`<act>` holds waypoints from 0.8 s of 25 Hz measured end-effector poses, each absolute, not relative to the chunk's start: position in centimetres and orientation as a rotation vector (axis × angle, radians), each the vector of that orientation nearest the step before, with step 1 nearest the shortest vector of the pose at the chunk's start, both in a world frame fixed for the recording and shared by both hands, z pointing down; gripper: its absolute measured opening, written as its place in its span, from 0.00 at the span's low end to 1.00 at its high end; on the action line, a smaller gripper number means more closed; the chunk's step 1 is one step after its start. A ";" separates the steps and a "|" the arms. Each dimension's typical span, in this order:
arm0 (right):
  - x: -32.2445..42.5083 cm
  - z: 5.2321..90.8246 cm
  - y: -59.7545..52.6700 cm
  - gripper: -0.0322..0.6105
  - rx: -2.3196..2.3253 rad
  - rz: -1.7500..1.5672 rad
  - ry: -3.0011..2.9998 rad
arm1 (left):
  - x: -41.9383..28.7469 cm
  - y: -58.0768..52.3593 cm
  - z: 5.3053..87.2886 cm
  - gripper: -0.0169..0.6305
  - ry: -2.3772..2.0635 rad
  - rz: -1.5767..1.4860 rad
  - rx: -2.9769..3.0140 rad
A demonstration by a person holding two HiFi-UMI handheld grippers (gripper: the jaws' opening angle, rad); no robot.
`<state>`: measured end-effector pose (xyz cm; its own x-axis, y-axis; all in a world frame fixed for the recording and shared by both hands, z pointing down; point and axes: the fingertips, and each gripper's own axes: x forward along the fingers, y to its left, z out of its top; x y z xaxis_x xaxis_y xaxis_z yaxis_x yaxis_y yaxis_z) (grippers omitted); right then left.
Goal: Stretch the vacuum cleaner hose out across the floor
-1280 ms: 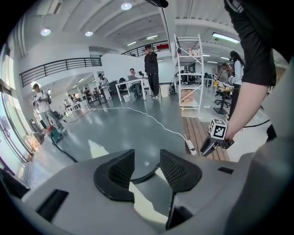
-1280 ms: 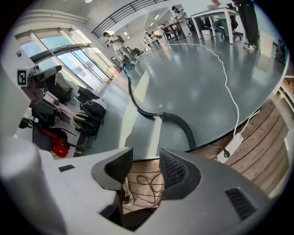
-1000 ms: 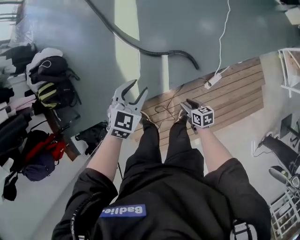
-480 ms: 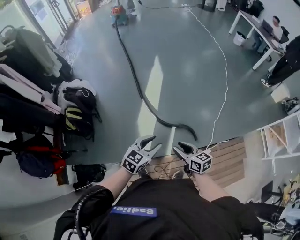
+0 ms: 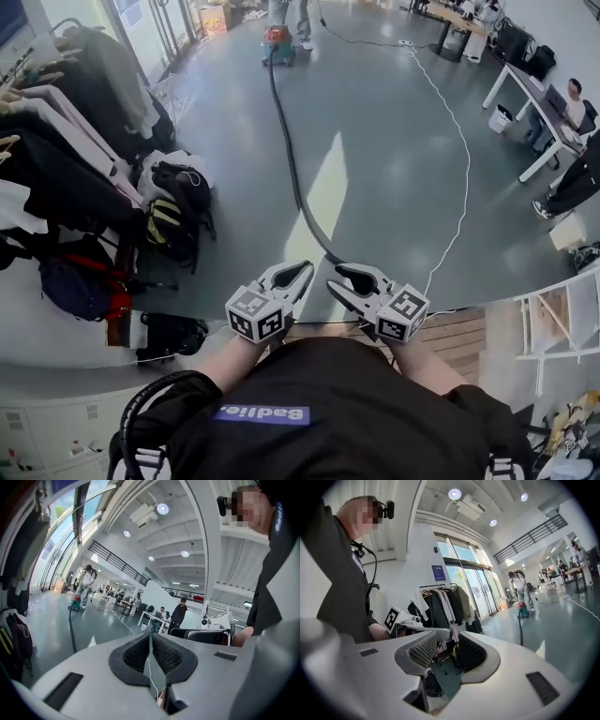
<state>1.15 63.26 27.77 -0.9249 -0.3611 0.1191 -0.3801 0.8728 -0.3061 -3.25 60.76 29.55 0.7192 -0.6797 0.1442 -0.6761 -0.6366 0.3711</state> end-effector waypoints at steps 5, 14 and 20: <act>1.8 26.3 64.2 0.25 0.521 0.432 -3.037 | -2.8 61.6 28.5 0.04 -1.118 -0.035 2.508; 2.1 24.2 64.7 0.07 0.494 0.353 -3.112 | -1.0 63.4 27.6 0.04 -1.126 -0.018 2.558; 2.7 23.9 65.0 0.06 0.499 0.274 -3.108 | -0.4 63.4 27.0 0.04 -1.119 -0.025 2.590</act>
